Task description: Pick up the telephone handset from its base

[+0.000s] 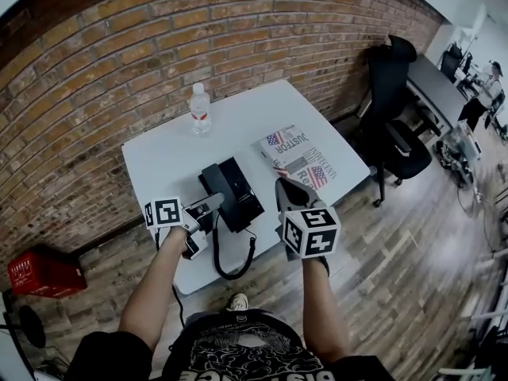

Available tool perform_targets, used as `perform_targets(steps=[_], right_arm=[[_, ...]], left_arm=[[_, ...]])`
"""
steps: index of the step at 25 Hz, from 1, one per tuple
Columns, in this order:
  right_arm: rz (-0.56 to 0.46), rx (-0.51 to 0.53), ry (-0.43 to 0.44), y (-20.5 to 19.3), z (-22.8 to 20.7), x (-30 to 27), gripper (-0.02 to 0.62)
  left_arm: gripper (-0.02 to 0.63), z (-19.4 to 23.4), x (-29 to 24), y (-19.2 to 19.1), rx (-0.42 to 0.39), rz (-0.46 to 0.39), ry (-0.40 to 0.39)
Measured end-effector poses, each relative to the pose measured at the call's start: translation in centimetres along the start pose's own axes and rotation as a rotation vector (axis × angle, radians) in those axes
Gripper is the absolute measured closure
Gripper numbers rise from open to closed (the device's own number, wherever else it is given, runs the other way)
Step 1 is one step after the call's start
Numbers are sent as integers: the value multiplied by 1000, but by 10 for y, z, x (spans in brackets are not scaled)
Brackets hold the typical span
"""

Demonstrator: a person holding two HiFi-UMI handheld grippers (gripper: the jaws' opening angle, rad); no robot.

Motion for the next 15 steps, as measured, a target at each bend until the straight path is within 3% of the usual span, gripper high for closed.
perform_targets(steps=[15], right_arm=[[-30,-103,-182,-33,3,90,595]], left_arm=[[534,-91,-19,-20,-133,120,-127]])
Point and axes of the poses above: the fingertips, and each gripper's own axes: x backward along the fingers, z to its left, y out of its top, the point moved 1 cm from there along x, backward along the fingers, and after that the axes turned 15 degrees about z, right-handed, at the moved point
